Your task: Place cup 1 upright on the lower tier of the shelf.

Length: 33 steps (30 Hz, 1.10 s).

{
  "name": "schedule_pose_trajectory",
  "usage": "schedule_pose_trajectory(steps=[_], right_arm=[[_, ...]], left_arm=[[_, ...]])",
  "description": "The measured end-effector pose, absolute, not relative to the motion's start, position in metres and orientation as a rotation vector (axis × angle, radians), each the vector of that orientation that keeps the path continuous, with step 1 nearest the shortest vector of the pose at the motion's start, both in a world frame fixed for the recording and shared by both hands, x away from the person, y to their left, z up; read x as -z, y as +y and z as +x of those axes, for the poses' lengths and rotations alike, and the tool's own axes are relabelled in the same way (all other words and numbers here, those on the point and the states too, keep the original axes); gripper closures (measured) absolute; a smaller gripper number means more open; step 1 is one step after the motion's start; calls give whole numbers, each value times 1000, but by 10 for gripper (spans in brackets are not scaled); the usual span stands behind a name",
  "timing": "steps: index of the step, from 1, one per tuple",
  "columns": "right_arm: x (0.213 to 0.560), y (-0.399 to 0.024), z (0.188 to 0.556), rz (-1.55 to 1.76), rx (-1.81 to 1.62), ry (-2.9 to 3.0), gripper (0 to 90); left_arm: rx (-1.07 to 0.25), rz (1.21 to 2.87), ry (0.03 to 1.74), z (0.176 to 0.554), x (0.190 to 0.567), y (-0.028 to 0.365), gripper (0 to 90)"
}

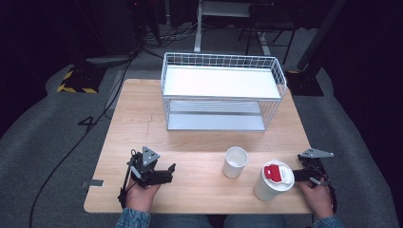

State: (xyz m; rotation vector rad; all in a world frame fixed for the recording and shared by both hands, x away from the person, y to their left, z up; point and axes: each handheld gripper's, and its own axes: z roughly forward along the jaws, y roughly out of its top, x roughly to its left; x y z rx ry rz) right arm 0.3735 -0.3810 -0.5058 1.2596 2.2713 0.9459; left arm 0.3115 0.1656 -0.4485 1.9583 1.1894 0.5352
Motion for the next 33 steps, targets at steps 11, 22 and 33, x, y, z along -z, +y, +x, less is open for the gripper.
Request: schedule_pose_trajectory(steps=[11, 22, 33], right_arm=[[506, -381, 373, 1260, -946, 2270, 5], [506, -380, 374, 1265, -943, 2266, 5], [506, -380, 374, 1265, -943, 2266, 5]], left_arm=[[-490, 1923, 1030, 304, 427, 140, 78], [-408, 1930, 875, 298, 428, 96, 94], [-363, 1957, 798, 298, 429, 71, 94]])
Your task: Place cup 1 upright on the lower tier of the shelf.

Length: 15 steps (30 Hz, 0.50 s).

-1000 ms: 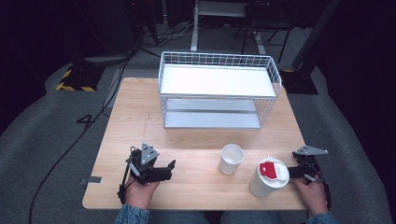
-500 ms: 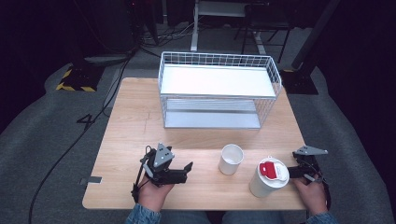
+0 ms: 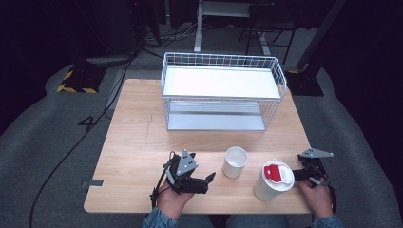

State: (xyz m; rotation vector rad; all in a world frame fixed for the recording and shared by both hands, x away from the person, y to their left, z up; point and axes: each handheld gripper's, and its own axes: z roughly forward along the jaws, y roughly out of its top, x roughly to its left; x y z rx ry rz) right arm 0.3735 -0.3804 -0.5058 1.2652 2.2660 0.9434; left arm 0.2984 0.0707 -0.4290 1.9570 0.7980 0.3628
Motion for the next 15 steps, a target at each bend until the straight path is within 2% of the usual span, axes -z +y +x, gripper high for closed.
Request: schedule_pose_trajectory(steps=[6, 10, 15], right_arm=[[506, -380, 374, 1265, -943, 2266, 5], [506, -380, 374, 1265, -943, 2266, 5], [506, -380, 374, 1265, -943, 2266, 5]], left_arm=[[-308, 1937, 781, 302, 433, 58, 94], [-236, 1919, 795, 311, 452, 42, 96], [-242, 1934, 787, 319, 461, 30, 96]])
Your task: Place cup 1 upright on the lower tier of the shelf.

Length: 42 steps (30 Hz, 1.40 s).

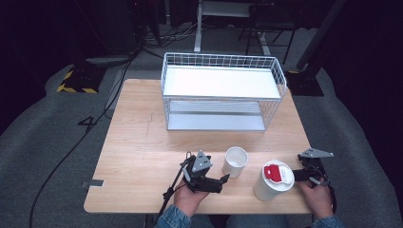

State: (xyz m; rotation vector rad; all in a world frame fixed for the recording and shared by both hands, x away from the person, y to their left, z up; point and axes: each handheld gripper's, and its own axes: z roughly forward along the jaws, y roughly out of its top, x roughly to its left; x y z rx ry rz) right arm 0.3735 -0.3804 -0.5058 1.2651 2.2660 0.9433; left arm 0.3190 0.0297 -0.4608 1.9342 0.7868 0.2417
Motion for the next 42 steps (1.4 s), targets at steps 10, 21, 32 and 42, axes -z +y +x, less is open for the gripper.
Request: schedule_pose_trajectory(steps=[10, 21, 32, 42], right_arm=[[506, -380, 374, 1265, -943, 2266, 5], [506, -380, 374, 1265, -943, 2266, 5], [506, -380, 374, 1265, -942, 2265, 5], [506, -380, 374, 1266, -942, 2265, 5]], left_arm=[[-229, 1976, 755, 331, 477, 9, 76], [-231, 2027, 786, 343, 491, -10, 72], [-209, 2056, 787, 351, 497, -24, 115], [-237, 2059, 762, 352, 499, -28, 204]])
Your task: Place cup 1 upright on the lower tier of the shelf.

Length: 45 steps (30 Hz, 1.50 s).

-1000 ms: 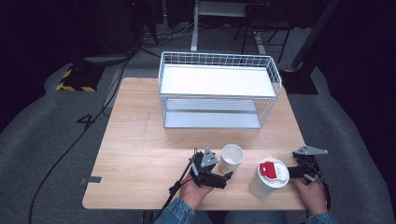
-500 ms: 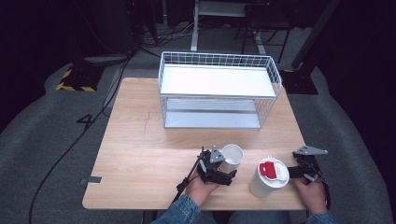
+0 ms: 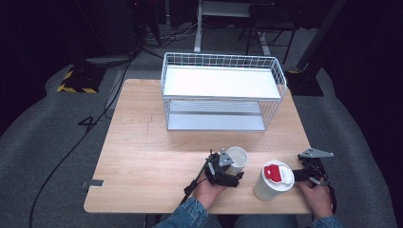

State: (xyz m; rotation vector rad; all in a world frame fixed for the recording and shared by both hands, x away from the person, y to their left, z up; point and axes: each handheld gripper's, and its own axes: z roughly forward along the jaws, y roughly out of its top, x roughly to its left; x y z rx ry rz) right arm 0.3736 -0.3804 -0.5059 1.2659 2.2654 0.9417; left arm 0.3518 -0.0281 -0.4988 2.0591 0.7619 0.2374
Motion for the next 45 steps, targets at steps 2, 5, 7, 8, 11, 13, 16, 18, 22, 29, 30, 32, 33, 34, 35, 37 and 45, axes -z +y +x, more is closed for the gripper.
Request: schedule_pose_trajectory(steps=[2, 5, 7, 8, 11, 13, 16, 18, 22, 29, 30, 32, 33, 34, 35, 37, 45], right_arm=[[506, -380, 374, 1265, -942, 2266, 5], [506, -380, 374, 1265, -942, 2266, 5], [506, -380, 374, 1266, -942, 2265, 5], [506, -380, 374, 1265, -942, 2266, 5], [506, -380, 374, 1266, -942, 2265, 5], [506, -380, 374, 1265, -942, 2265, 5], [506, -380, 374, 1265, -942, 2266, 5], [506, -380, 374, 1266, -942, 2265, 5], [506, -380, 374, 1266, -942, 2265, 5], [506, -380, 374, 1266, -941, 2266, 5], [506, -380, 374, 1266, -941, 2265, 5], [506, -380, 374, 1268, -942, 2263, 5], [506, -380, 374, 1269, -942, 2263, 5], [506, -380, 374, 1269, -941, 2263, 5], [506, -380, 374, 1269, -941, 2263, 5], [506, -380, 374, 1270, -941, 2263, 5], [506, -380, 374, 1269, -941, 2263, 5]], left_arm=[[-242, 2061, 755, 351, 499, -28, 218], [-249, 2054, 753, 351, 499, -28, 224], [-255, 2057, 751, 350, 499, -28, 226], [-258, 2056, 751, 350, 499, -28, 226], [-264, 2057, 747, 350, 498, -28, 230], [-270, 2055, 743, 350, 498, -28, 231], [-273, 2063, 737, 349, 497, -28, 233], [-275, 2064, 733, 347, 496, -29, 234], [-293, 2075, 702, 344, 491, -29, 235], [-288, 2062, 692, 340, 482, -26, 235], [-290, 2061, 687, 340, 478, -24, 236], [-296, 2063, 683, 339, 476, -23, 236], [-298, 2054, 681, 339, 474, -22, 236], [-305, 2054, 674, 339, 471, -21, 236], [-306, 2053, 676, 339, 469, -20, 236], [-310, 2041, 671, 338, 464, -18, 236], [-328, 2019, 661, 341, 446, -10, 237]])
